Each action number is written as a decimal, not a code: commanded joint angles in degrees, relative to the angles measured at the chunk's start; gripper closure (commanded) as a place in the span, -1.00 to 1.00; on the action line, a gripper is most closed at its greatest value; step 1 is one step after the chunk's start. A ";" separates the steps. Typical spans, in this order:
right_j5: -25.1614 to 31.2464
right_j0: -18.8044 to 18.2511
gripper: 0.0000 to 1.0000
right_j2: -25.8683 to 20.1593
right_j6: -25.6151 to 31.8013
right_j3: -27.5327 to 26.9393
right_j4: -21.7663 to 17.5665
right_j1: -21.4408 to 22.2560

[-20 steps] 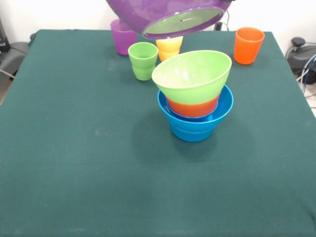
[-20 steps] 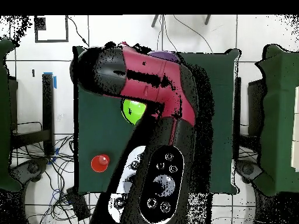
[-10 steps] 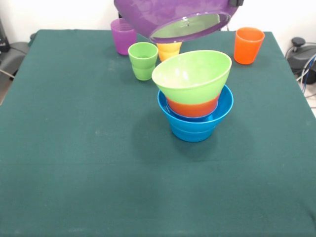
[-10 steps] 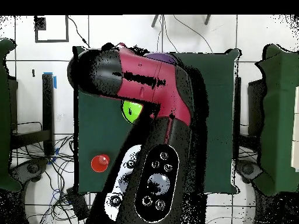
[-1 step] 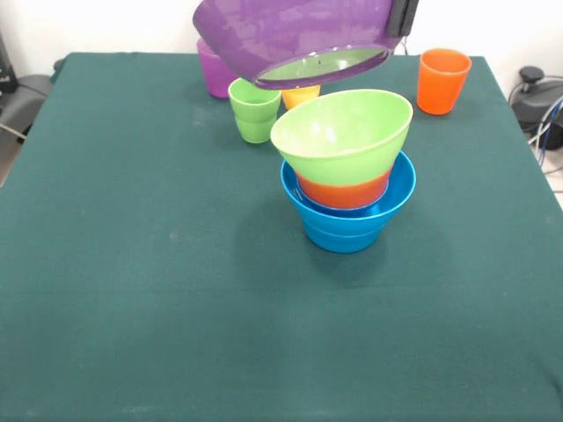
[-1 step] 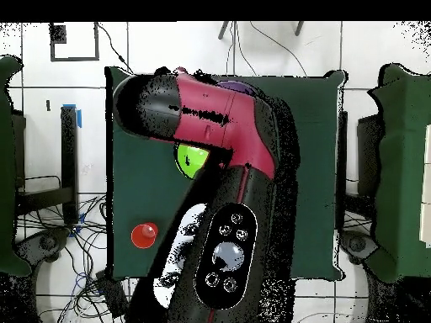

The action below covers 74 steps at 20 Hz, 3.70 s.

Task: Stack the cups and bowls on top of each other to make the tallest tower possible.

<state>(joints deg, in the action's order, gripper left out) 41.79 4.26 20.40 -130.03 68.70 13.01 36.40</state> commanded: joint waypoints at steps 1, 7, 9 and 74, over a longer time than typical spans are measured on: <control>-1.48 1.22 1.00 -2.53 -11.17 5.77 0.31 -2.39; -0.78 2.43 1.00 -1.37 -12.16 5.74 0.57 -2.53; 0.08 3.22 1.00 -0.71 -13.34 5.46 0.92 -2.71; 11.76 6.23 1.00 2.66 -12.35 7.32 8.24 -9.60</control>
<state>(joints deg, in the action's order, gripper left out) 44.99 10.82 25.75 -130.66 73.53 21.12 27.20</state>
